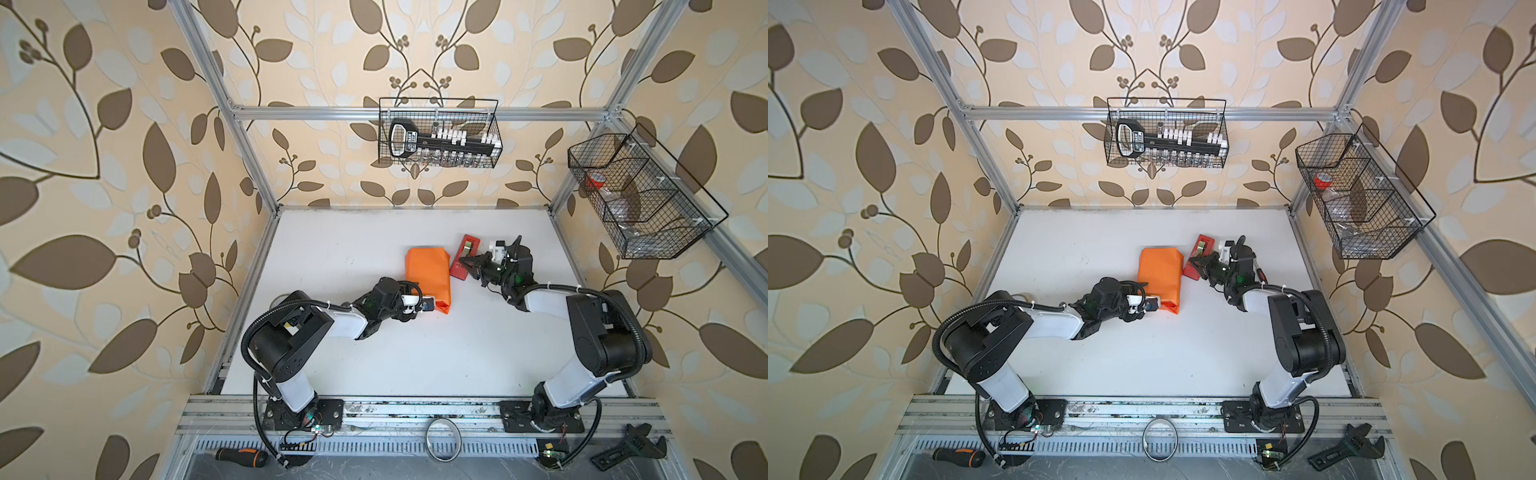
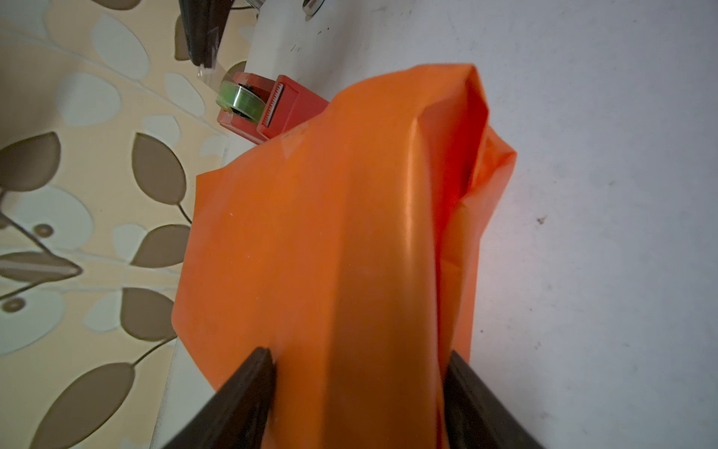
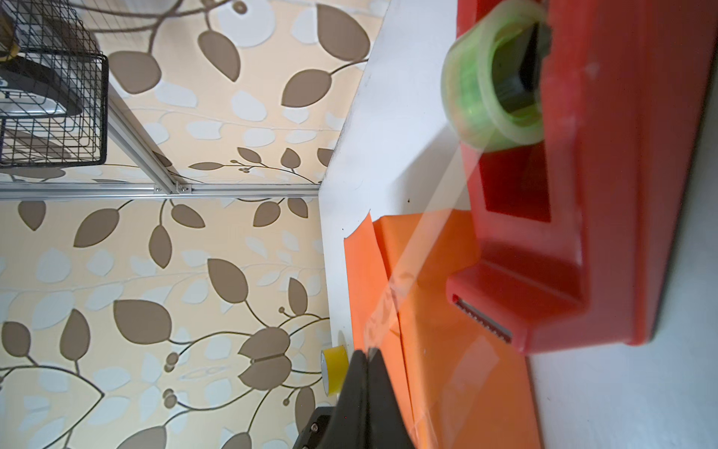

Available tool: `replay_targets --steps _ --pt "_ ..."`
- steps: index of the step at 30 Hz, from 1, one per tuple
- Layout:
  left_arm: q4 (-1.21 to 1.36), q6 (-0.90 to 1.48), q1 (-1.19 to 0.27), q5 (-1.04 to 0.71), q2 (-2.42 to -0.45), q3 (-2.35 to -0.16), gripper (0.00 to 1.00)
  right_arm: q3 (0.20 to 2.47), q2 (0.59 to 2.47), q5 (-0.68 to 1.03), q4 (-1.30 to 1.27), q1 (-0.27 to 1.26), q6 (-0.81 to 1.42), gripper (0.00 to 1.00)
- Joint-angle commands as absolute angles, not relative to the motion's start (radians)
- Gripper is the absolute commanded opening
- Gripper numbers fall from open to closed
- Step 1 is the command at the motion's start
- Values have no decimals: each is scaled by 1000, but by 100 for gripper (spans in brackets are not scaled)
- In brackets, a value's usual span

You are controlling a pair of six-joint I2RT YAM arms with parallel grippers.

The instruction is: Wrap the gift box in paper

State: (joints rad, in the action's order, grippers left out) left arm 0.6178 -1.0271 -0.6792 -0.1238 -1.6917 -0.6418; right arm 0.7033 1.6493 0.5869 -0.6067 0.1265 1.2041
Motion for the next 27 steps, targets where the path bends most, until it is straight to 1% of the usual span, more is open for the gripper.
replay_targets --steps 1,7,18,27 --pt "456 -1078 -665 -103 -1731 -637 67 682 1601 612 -630 154 1202 0" --pt "456 -1077 -665 -103 -1730 -638 67 650 1603 584 -606 184 1169 0" --pt "451 -1075 -666 -102 -1734 -643 67 634 1740 556 -627 190 1121 0" --pt "449 -1075 -666 -100 -1734 -643 67 621 1812 516 -629 173 1086 0"
